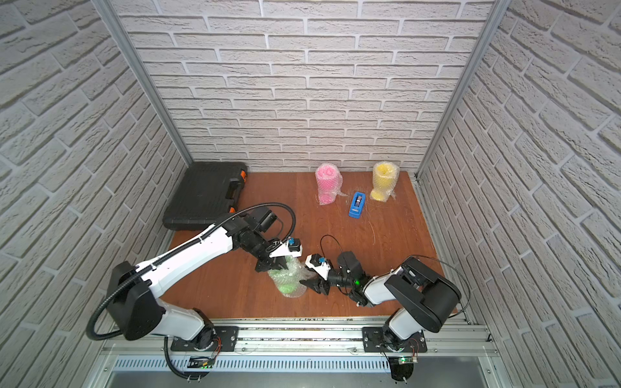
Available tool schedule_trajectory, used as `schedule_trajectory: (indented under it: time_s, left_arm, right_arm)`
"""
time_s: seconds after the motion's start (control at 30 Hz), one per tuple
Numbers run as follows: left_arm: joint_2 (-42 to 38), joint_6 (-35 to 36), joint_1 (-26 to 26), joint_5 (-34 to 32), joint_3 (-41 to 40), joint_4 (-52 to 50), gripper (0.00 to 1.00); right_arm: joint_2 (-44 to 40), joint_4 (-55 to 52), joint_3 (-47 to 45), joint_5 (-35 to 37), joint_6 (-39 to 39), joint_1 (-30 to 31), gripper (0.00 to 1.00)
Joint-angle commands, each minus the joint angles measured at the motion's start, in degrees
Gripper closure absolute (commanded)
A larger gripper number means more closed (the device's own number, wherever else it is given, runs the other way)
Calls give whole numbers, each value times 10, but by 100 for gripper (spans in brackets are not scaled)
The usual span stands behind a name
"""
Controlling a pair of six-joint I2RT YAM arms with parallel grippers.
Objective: Wrap wine glasses in bubble wrap
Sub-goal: Wrap the wine glass in bubble wrap.
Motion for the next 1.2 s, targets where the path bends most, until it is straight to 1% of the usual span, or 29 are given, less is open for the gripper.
schedule_trajectory:
  time_s: [0.0,0.2,0.3,0.33,0.37,0.4,0.47,0.5,0.57,0.6,0.67,0.7,0.77,0.87,1.07,1.17]
  left_arm:
    - [46,-10,-2,-63,-30,-39,100]
    - [93,-13,-10,-86,-35,-51,100]
    - [107,-20,-16,-85,-43,-47,100]
    - [111,-20,-18,-81,-44,-48,100]
    - [115,-21,-22,-73,-45,-49,100]
    - [117,-23,-26,-65,-47,-45,100]
    - [120,-29,-35,-54,-48,-37,100]
    - [122,-32,-39,-52,-45,-35,98]
    - [122,-47,-45,-65,-38,-26,95]
    - [117,-57,-49,-82,-31,-22,93]
    - [102,-75,-56,-125,-14,-21,79]
    - [90,-80,-59,-143,-1,-24,76]
    - [72,-88,-59,-168,30,-36,72]
    - [50,-93,-61,-185,83,-65,66]
    - [7,-100,-62,-184,151,-100,54]
    - [-6,-103,-61,-196,168,-105,51]
  right_arm:
    - [21,47,3,-12,13,-2,44]
    - [54,104,-1,-33,31,-3,40]
    - [57,118,-3,-14,35,-2,39]
    - [56,128,-5,-7,36,-2,41]
    - [54,133,-5,-2,35,-2,46]
    - [51,127,-5,2,35,-2,54]
    - [43,109,-2,-1,28,-2,75]
    - [41,104,0,-3,26,-2,84]
    - [37,99,1,-8,21,-2,95]
    - [36,92,3,-11,18,-2,97]
    - [31,77,7,-18,12,-1,97]
    - [29,72,7,-20,9,-2,97]
    - [24,62,6,-23,4,-1,97]
    - [10,40,5,-22,-7,-2,97]
    - [3,24,8,-25,-12,-2,97]
    - [7,26,9,-29,-9,-2,97]
